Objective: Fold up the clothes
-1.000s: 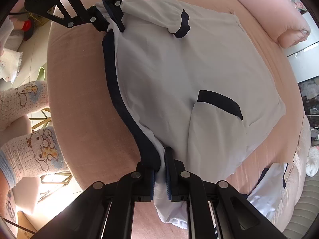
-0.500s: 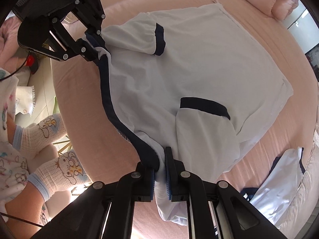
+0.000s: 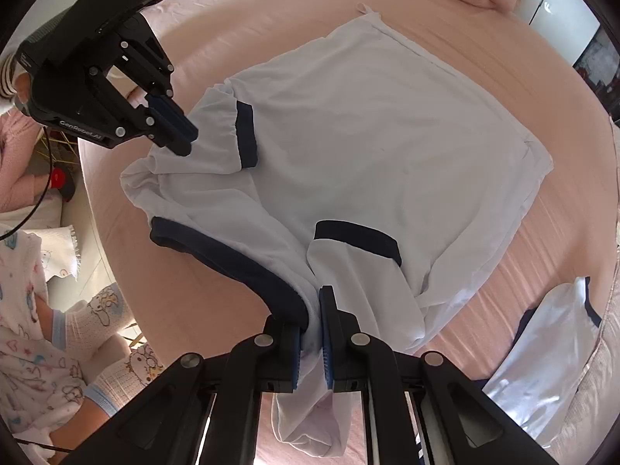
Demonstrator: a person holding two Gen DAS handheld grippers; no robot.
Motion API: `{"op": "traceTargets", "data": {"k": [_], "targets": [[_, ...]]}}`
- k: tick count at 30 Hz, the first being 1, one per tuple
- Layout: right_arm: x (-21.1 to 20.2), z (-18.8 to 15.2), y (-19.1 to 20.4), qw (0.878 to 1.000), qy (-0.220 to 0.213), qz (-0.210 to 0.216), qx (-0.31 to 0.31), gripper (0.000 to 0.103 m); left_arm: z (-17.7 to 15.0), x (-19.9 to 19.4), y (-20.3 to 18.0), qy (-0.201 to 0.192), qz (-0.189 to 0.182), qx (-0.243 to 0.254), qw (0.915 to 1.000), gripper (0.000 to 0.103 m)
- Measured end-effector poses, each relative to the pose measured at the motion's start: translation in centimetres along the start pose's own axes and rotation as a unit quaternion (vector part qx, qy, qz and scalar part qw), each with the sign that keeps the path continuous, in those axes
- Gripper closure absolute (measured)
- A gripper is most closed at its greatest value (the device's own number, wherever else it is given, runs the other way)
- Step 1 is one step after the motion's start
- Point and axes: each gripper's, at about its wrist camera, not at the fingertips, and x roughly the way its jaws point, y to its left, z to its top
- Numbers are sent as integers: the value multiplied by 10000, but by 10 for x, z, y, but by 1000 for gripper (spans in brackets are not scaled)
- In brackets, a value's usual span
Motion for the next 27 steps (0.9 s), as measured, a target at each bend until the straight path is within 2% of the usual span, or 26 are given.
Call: {"op": "traceTargets", "data": {"k": [2,4,5,7,8,9,10,11,12,14,16,18,19,20,22,24,25,27], "targets": [[1,7,1,10000,19,32,61,93,-3,9,-6,326,101,-32,9994,92],[0,9,-2,9999,34,73,139,93,-6,17,-14,393,715,-93,9966,92],[0,10,-3,9998,41,94,178,93,-8,21,-20,327,1138,-51,9929,91],[-1,11,-5,9996,54,118,243,93,-13,28,-35,201,1680,191,9854,90],[-1,15,-3,9996,56,106,244,93,-15,32,-42,138,1942,314,9804,85],[0,21,0,9996,60,118,243,93,-19,36,-51,108,2221,430,9740,76],[2,22,1,9996,69,128,250,93,-24,39,-62,-22,2620,677,9627,69],[6,25,2,9996,76,131,255,93,-29,43,-74,-163,3024,935,9484,56],[10,27,3,9995,86,147,263,93,-37,46,-89,-382,3480,1305,9276,52],[15,26,5,9993,108,202,288,93,-54,57,-118,-752,4248,2058,8783,44],[18,25,5,9991,128,247,322,93,-73,69,-142,-1052,4857,2707,8245,33],[21,25,5,9989,154,275,350,93,-90,84,-156,-1241,5214,3220,7804,16],[22,24,5,9989,163,274,355,93,-99,91,-158,-1279,5316,3402,7650,15],[23,24,4,9987,183,295,363,93,-103,101,-159,-1244,5409,3527,7534,13],[25,25,5,9985,223,333,363,93,-112,117,-152,-1026,5571,3682,7372,13],[28,23,8,9987,261,321,303,92,-127,121,-146,-1034,5801,3852,7102,13],[29,23,9,9987,280,315,273,92,-133,119,-149,-1083,5842,3951,7006,13],[31,21,12,9988,311,318,217,92,-132,117,-158,-1083,5777,3931,7071,13]]}}
